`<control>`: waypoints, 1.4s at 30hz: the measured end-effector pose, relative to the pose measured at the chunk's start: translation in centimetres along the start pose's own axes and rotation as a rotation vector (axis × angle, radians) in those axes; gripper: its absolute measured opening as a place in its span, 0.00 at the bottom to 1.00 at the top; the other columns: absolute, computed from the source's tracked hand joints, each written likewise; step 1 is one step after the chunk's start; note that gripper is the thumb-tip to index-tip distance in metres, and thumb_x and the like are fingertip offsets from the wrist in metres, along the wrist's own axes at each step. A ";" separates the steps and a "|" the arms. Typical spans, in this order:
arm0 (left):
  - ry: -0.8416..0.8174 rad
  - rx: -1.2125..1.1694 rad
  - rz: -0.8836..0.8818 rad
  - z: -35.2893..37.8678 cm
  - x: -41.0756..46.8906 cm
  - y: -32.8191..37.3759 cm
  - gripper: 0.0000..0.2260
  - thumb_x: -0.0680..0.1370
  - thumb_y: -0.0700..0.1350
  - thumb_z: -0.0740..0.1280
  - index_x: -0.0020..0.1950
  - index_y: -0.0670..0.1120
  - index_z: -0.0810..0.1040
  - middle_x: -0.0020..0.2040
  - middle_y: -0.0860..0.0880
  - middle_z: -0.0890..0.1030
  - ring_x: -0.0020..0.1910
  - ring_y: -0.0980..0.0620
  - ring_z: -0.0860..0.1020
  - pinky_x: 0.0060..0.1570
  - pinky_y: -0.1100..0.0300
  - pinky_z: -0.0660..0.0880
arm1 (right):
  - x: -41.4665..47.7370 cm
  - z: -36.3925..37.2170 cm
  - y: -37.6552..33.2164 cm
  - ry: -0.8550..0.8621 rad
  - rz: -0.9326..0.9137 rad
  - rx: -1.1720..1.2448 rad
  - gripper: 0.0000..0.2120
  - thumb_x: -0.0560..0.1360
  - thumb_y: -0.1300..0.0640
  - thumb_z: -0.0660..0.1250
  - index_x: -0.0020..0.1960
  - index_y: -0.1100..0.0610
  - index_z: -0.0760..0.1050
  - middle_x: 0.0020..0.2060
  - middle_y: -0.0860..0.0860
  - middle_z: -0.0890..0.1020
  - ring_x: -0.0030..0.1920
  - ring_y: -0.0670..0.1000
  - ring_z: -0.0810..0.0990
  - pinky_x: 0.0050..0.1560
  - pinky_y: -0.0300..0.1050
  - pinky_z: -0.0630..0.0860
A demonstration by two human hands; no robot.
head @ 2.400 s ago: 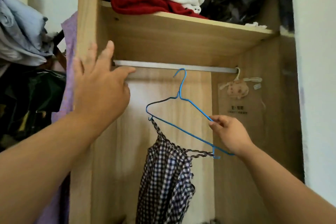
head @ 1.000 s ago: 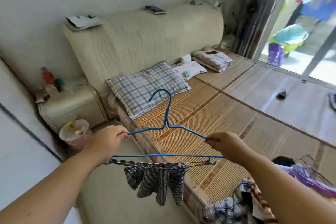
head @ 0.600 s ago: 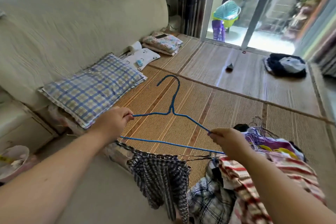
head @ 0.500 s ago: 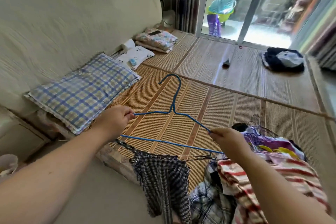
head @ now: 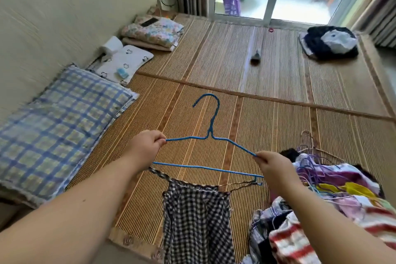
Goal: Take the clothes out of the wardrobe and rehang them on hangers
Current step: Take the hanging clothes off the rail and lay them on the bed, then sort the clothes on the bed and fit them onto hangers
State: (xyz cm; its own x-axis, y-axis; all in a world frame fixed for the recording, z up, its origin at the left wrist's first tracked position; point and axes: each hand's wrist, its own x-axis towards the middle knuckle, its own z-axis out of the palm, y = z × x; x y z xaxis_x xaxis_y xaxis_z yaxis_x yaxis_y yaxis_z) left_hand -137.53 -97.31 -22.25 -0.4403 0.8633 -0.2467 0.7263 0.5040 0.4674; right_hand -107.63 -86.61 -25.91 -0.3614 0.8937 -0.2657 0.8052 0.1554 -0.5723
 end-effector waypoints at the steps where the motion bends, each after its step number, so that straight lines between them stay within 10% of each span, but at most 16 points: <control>1: 0.025 -0.003 0.013 0.4 1.4 -0.3 0.08 0.81 0.48 0.59 0.47 0.53 0.77 0.41 0.54 0.75 0.36 0.56 0.72 0.32 0.61 0.66 | 0.8 0.4 0.1 0.018 0.011 0.005 0.12 0.80 0.55 0.60 0.42 0.56 0.78 0.32 0.51 0.78 0.32 0.51 0.73 0.35 0.50 0.71; 16: -0.169 0.008 0.119 18.1 21.1 -8.8 0.08 0.81 0.48 0.59 0.45 0.55 0.77 0.43 0.53 0.77 0.42 0.55 0.75 0.40 0.57 0.72 | 15.7 16.0 9.1 0.043 0.385 -0.176 0.10 0.79 0.54 0.57 0.50 0.54 0.77 0.43 0.52 0.78 0.48 0.55 0.77 0.41 0.46 0.69; 24: -0.086 0.039 0.038 23.6 25.4 -9.1 0.09 0.81 0.51 0.57 0.52 0.58 0.77 0.54 0.55 0.78 0.55 0.53 0.75 0.65 0.39 0.66 | 20.3 19.3 11.8 0.072 0.518 -0.039 0.21 0.79 0.52 0.61 0.70 0.52 0.66 0.61 0.53 0.76 0.60 0.56 0.75 0.59 0.49 0.72; 29: -0.147 0.104 0.037 22.8 23.7 -7.8 0.18 0.81 0.53 0.56 0.71 0.58 0.67 0.75 0.52 0.62 0.77 0.49 0.53 0.71 0.35 0.50 | 17.6 18.9 10.8 0.043 0.448 0.014 0.28 0.76 0.52 0.66 0.74 0.52 0.62 0.69 0.50 0.70 0.67 0.51 0.70 0.69 0.49 0.67; 42: -0.475 0.090 0.596 15.8 6.8 6.0 0.24 0.79 0.53 0.62 0.74 0.58 0.60 0.73 0.63 0.61 0.73 0.60 0.59 0.73 0.46 0.58 | -0.6 6.1 7.2 0.060 0.454 0.058 0.26 0.74 0.52 0.66 0.71 0.52 0.67 0.68 0.50 0.70 0.69 0.50 0.67 0.70 0.44 0.63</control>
State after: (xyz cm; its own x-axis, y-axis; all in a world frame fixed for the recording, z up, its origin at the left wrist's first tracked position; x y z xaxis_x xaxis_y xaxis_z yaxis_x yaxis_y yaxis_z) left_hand -127.80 -87.97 -34.52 0.2980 0.8985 -0.3224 0.8191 -0.0672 0.5697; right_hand -104.52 -88.55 -34.58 0.0507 0.8890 -0.4550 0.8473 -0.2795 -0.4516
